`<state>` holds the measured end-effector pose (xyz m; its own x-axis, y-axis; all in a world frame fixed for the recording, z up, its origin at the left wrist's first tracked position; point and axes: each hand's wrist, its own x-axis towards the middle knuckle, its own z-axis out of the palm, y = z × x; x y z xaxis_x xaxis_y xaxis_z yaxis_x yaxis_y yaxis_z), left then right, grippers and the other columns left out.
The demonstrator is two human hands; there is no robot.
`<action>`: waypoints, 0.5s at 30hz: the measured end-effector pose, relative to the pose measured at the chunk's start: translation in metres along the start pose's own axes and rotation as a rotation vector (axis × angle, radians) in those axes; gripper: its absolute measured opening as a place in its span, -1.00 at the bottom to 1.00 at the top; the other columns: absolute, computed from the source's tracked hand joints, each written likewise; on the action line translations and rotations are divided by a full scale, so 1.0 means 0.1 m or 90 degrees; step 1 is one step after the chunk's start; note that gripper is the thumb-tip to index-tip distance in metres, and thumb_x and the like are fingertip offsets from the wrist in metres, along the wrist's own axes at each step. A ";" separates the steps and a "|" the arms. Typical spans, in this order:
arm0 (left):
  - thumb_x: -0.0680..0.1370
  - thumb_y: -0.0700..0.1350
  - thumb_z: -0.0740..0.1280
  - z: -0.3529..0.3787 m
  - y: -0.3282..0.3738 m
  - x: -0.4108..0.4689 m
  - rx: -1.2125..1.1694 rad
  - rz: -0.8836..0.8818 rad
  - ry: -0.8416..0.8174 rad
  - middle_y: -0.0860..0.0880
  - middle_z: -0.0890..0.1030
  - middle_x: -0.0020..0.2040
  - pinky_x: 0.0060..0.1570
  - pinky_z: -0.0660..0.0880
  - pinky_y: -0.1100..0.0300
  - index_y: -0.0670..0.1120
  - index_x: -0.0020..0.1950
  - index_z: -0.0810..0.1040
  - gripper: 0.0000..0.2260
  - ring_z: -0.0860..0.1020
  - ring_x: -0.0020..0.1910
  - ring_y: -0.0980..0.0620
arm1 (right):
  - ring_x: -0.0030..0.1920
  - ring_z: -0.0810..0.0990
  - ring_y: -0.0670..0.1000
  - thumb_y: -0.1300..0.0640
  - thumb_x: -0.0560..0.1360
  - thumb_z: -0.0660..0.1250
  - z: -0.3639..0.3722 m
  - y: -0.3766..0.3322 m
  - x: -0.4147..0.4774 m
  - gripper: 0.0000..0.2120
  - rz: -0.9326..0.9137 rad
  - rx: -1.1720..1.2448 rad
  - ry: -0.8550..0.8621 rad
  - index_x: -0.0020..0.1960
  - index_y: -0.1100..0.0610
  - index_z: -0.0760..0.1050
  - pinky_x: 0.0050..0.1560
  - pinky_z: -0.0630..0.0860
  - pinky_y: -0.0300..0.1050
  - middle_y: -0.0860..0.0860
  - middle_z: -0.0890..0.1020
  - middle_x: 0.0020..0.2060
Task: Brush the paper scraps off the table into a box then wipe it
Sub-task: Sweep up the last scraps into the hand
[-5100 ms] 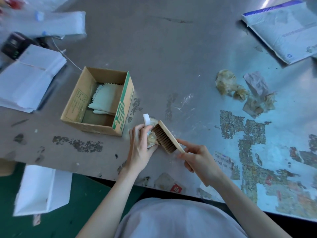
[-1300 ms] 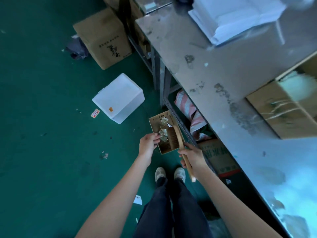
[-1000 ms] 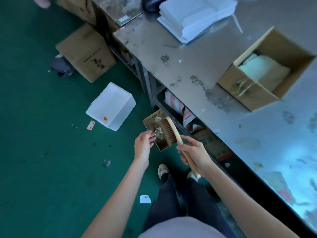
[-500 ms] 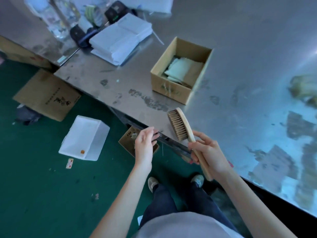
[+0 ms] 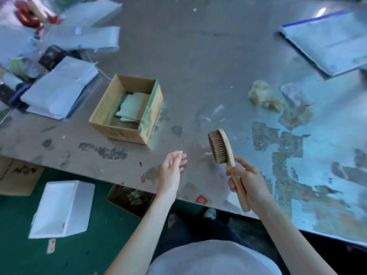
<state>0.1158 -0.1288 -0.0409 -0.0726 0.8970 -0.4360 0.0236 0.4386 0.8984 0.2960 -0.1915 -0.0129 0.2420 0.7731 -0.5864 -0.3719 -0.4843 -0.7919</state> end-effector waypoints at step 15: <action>0.59 -0.15 0.25 0.32 0.04 0.57 0.413 0.273 -0.126 0.01 0.53 0.12 0.19 0.39 0.13 -0.09 0.18 0.52 -0.81 0.48 0.15 0.02 | -0.55 0.36 -0.02 0.44 0.43 0.27 -0.48 -0.43 0.30 -0.58 -0.103 0.063 0.254 0.14 0.03 0.52 -0.55 0.30 -0.22 0.10 0.47 -0.36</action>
<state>0.1437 -0.0742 -0.0636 0.2503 0.9612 -0.1157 0.5885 -0.0562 0.8065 0.3620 -0.1670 -0.0043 0.6235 0.6077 -0.4920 -0.3810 -0.3133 -0.8699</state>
